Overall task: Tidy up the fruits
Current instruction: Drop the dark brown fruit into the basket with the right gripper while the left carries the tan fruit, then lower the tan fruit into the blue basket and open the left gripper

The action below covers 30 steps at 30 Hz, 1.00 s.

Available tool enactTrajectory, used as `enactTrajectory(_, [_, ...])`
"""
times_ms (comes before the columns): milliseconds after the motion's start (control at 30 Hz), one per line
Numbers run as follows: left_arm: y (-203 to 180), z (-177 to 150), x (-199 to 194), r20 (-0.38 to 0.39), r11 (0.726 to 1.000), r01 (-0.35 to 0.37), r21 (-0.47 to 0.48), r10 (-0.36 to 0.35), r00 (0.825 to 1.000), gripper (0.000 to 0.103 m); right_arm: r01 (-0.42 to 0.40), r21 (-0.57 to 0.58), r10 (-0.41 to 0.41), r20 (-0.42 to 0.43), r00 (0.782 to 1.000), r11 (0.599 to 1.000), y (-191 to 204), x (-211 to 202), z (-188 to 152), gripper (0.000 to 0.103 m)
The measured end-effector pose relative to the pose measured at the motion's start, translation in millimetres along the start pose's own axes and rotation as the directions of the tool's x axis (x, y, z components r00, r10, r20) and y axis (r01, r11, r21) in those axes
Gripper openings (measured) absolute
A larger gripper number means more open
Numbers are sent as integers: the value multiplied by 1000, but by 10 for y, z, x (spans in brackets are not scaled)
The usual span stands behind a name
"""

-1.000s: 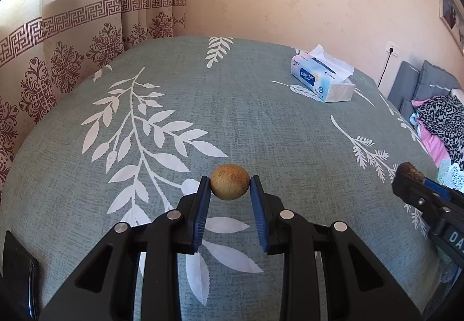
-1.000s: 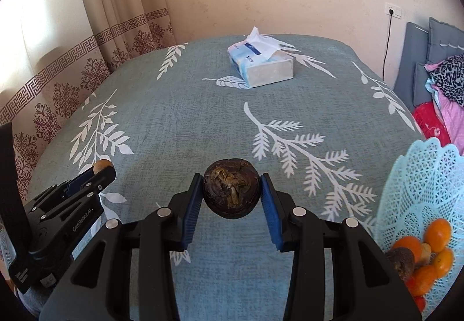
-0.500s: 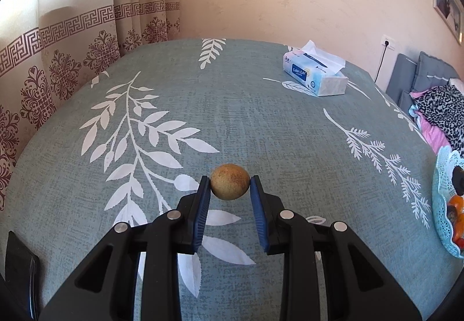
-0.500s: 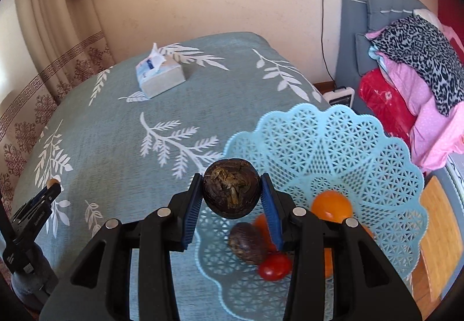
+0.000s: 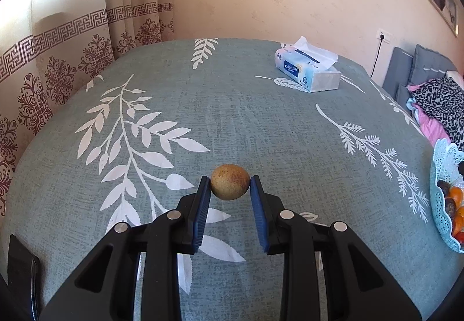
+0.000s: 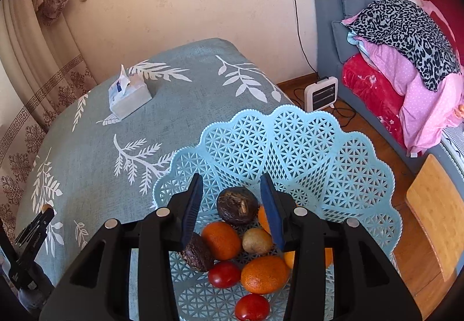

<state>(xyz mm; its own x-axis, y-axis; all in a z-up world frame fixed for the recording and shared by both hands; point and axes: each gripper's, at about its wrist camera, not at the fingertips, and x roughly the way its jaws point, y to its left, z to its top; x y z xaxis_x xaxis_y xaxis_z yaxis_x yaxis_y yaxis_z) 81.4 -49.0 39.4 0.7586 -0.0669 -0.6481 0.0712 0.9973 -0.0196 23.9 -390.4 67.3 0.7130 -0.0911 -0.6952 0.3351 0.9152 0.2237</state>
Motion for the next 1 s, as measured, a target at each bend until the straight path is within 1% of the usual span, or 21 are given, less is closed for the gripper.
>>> enactTrajectory(100, [-76, 9, -43, 3, 1000, 13, 21, -13, 1000, 29, -3, 16, 2, 26, 1000, 1000, -81, -85, -15, 43])
enactTrajectory(200, [-197, 13, -87, 0, 998, 41, 45, -41, 999, 29, -1, 23, -1, 57, 998, 1000, -146, -173, -43, 42])
enactTrajectory(367, [-492, 25, -153, -18, 989, 113, 90, -112, 994, 29, 2, 35, -6, 97, 995, 999, -272, -296, -103, 43])
enactTrajectory(467, [-702, 44, -211, -26, 979, 164, 122, -162, 986, 29, -5, 46, -1, 111, 994, 999, -366, -353, -146, 43])
enactTrajectory(600, [-981, 94, -263, -53, 957, 249, 151, -243, 968, 29, 0, 59, -8, 132, 991, 998, -480, -418, -208, 43])
enactTrajectory(733, [-1267, 128, -311, -83, 925, 338, 172, -329, 941, 29, -4, 73, -7, 149, 989, 997, -586, -477, -259, 43])
enactTrajectory(900, [-1606, 134, -386, -100, 885, 417, 209, -405, 909, 29, -1, 71, -11, 170, 985, 997, -667, -543, -302, 43])
enactTrajectory(1000, [-1783, 132, -407, -110, 865, 445, 231, -431, 896, 29, -13, 78, -1, 174, 985, 997, -708, -556, -319, 43])
